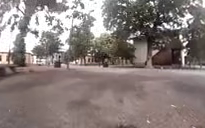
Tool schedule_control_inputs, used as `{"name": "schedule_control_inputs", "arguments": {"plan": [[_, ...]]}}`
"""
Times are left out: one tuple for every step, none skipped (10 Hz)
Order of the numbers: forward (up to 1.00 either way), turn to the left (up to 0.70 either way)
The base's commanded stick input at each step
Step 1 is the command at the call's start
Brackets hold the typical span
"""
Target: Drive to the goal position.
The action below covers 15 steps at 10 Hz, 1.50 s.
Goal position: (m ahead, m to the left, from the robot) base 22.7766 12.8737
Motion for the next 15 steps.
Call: {"name": "schedule_control_inputs", "arguments": {"plan": [[0.7, 0.0], [0.7, 0.0], [0.7, 0.0], [0.7, 0.0], [0.7, 0.0], [0.7, 0.0], [0.7, 0.0], [0.7, 0.0], [0.7, 0.0], [0.7, 0.0], [0.7, 0.0], [0.7, 0.0], [0.7, 0.0], [0.7, 0.0], [0.7, 0.0]]}}
